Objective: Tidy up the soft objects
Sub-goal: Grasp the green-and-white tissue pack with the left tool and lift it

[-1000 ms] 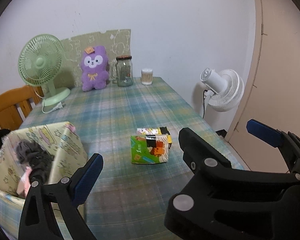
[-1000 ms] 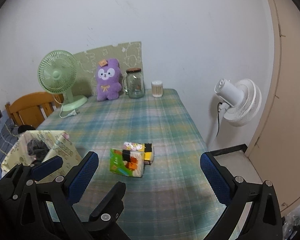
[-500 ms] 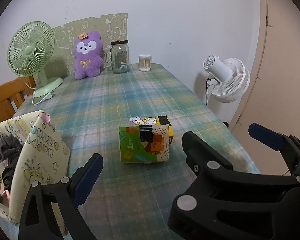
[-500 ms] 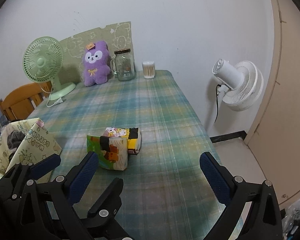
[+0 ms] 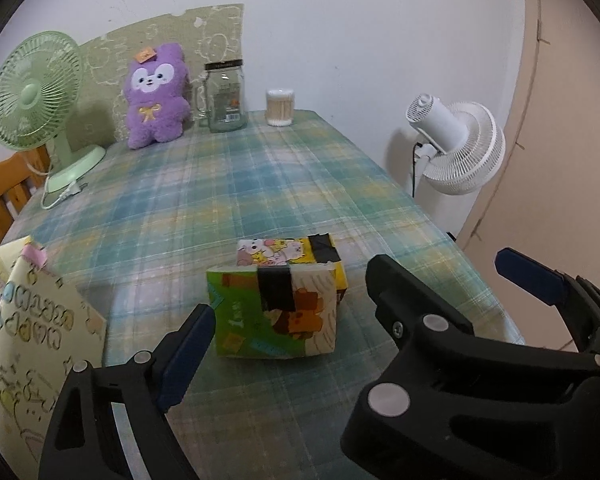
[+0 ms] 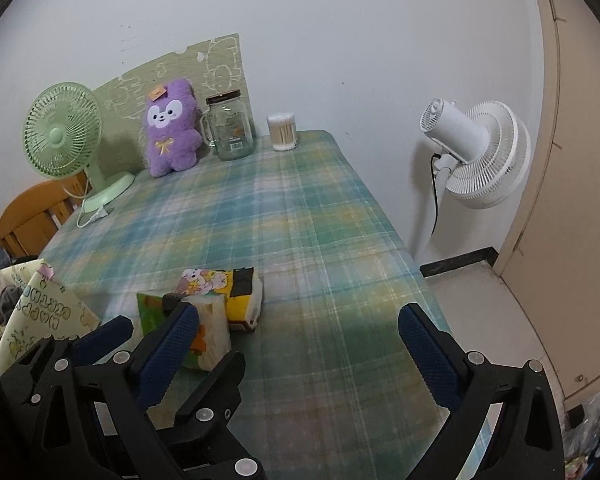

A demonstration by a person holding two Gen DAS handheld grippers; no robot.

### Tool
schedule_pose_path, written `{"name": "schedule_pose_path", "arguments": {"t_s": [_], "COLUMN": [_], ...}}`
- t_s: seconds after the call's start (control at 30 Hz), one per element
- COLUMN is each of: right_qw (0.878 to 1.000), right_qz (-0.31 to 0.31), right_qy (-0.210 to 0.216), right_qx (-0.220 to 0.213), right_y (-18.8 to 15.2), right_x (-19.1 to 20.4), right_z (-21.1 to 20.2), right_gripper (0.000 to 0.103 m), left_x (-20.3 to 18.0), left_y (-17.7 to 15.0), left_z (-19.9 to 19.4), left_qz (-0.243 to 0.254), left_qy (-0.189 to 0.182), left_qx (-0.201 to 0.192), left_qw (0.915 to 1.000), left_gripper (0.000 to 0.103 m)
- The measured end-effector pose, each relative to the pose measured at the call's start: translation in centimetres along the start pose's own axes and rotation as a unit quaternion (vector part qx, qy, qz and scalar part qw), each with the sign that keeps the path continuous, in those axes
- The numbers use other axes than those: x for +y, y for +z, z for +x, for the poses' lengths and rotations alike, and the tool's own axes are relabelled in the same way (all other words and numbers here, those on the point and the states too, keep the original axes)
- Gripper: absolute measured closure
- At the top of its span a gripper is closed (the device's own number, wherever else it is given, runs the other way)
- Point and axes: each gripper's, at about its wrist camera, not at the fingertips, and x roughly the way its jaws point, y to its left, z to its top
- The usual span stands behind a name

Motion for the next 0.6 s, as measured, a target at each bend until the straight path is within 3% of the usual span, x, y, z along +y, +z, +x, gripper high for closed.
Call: {"name": "schedule_pose_path", "arguments": {"t_s": [0.6], "right_qw": [1.000], "right_qz": [0.016], "right_qy": [-0.005], "right_qx": [0.020], "right_y": [0.2], "right_x": [-0.9], "right_z": [2.8], "right_gripper": [0.002], "left_x": [0.7], "left_y": [0.6], "left_z": [2.6], "left_qz": [-0.010], "left_qy": [0.041], "left_qx": [-0.005], "left_qw": [0.9991], "left_gripper": [0.012]}}
